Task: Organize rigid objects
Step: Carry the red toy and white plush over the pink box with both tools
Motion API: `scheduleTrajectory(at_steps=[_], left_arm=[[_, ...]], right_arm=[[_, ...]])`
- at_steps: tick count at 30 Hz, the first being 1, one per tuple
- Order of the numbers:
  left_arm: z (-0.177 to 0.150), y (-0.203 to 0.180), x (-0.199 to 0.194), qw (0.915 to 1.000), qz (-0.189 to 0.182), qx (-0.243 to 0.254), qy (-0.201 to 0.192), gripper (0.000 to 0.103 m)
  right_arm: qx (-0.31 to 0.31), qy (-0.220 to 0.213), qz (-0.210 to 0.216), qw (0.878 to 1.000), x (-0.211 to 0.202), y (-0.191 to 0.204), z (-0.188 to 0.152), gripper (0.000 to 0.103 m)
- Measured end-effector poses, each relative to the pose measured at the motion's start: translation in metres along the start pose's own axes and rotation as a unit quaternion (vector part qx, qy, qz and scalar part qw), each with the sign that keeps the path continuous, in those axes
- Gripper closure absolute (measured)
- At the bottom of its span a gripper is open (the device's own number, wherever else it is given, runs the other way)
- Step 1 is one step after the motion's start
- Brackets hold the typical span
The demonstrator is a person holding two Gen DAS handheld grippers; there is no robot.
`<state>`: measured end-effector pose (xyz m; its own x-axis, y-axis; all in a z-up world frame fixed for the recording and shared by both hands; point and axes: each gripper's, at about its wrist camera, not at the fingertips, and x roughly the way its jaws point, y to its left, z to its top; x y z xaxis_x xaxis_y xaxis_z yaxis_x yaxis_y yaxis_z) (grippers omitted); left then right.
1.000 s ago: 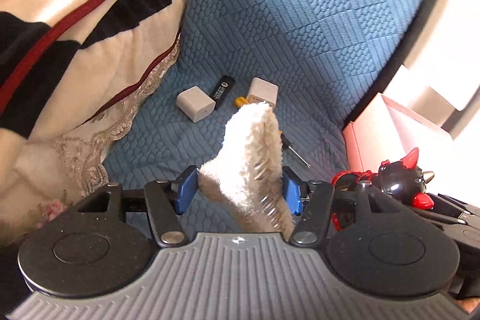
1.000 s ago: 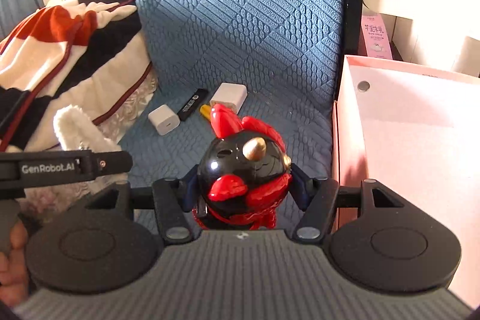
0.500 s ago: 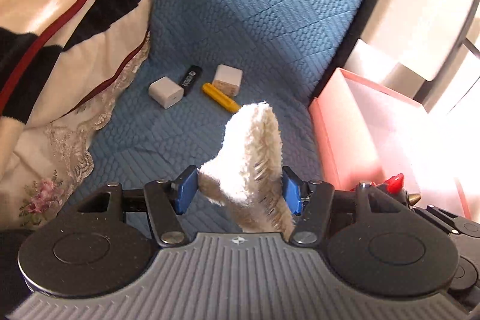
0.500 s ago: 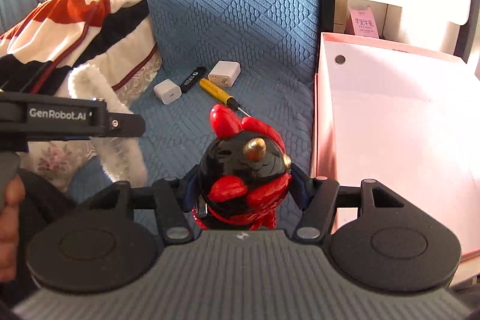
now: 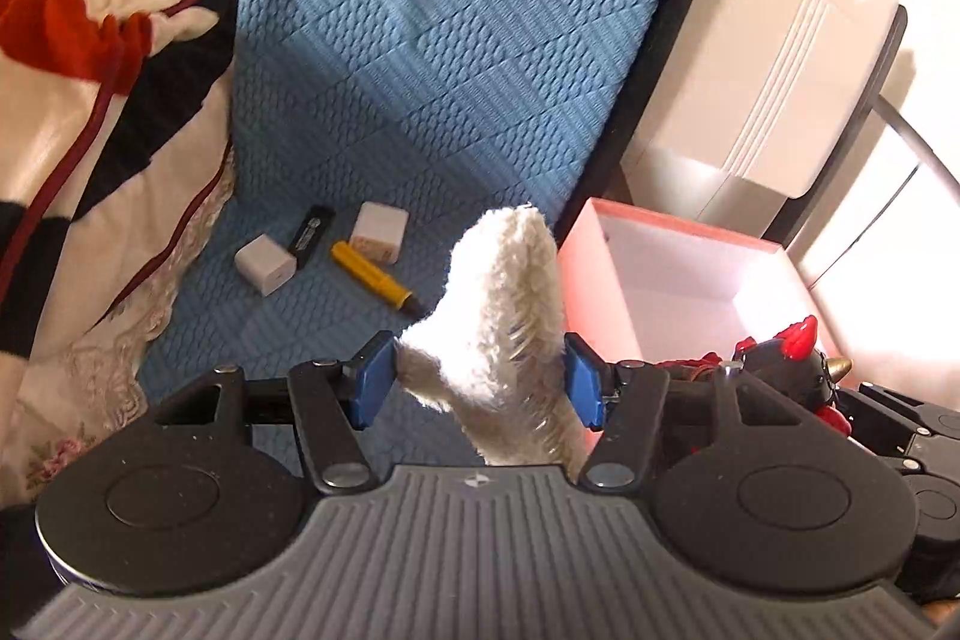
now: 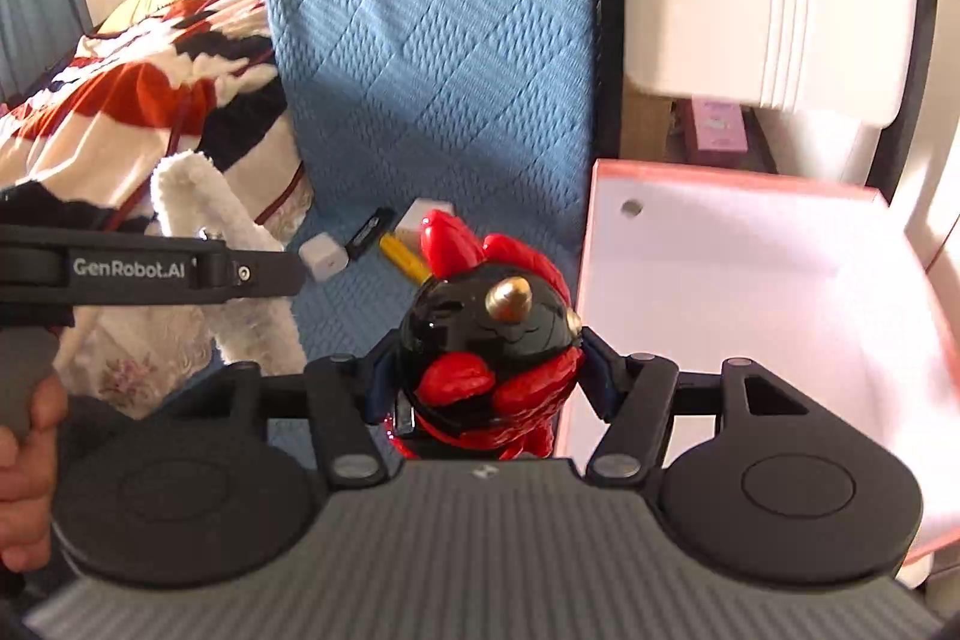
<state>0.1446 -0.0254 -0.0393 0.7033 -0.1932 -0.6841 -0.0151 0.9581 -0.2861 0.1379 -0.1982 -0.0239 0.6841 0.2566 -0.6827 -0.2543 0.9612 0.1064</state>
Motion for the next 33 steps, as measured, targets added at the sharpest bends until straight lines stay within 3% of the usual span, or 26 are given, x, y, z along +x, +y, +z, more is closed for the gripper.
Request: scheduleTrajectory(at_steps=[9, 16, 24, 33], left_arm=[[0.032, -0.049, -0.008, 0.9986, -0.043, 0.011, -0.03, 0.038], [0.041, -0.09, 0.006, 0.9968, -0.065, 0.028, -0.037, 0.038], [0.019, -0.117, 0.051, 0.996, -0.083, 0.033, -0.006, 0.038], [-0.012, -0.132, 0.099, 0.9942, -0.086, 0.045, 0.047, 0.038]], right_arm=[[0.004, -0.035, -0.018, 0.999, -0.027, -0.035, 0.042, 0.04], [0.021, -0.049, -0.044, 0.998, -0.038, -0.072, 0.051, 0.04], [0.031, -0.016, -0.067, 0.997, -0.026, -0.114, 0.029, 0.04], [0.062, 0.057, -0.081, 0.993, 0.012, -0.148, -0.021, 0.04]])
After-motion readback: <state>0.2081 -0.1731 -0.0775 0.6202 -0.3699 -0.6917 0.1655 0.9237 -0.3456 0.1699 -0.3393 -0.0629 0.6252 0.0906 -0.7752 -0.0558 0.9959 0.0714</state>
